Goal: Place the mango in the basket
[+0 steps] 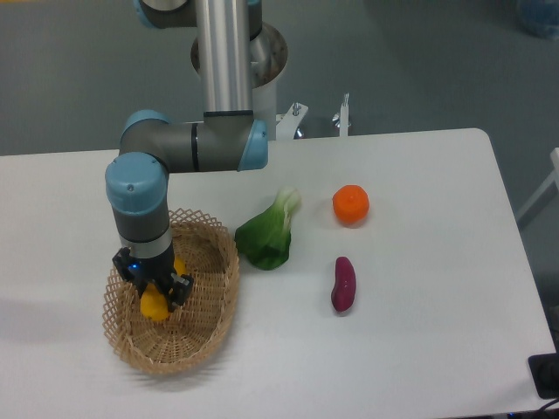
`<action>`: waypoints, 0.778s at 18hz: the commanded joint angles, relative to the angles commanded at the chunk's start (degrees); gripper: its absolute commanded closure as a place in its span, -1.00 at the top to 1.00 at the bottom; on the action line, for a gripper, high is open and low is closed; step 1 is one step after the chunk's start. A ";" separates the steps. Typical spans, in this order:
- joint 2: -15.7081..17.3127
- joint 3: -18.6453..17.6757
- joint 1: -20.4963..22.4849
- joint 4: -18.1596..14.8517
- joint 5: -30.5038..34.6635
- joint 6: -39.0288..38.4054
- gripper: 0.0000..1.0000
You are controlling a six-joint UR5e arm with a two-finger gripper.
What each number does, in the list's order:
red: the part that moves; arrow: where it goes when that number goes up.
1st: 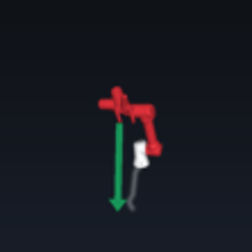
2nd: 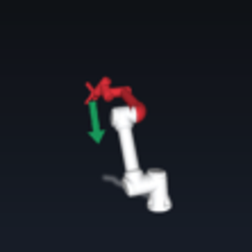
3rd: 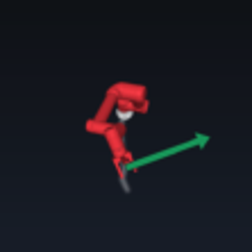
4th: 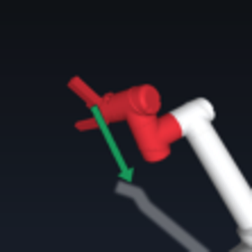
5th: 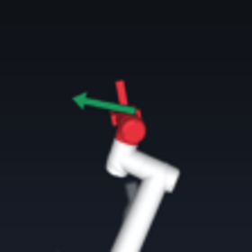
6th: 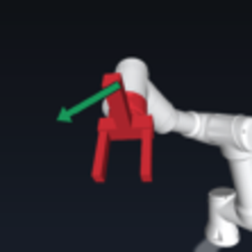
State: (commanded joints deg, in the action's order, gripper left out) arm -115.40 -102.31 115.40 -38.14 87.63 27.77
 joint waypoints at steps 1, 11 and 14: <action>0.17 0.09 0.00 0.00 0.00 0.00 1.00; 1.84 5.01 5.53 -0.97 4.22 0.70 1.00; 3.07 6.06 8.86 -2.89 4.75 5.08 1.00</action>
State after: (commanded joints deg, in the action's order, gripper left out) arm -112.33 -96.24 124.27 -41.03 92.37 32.86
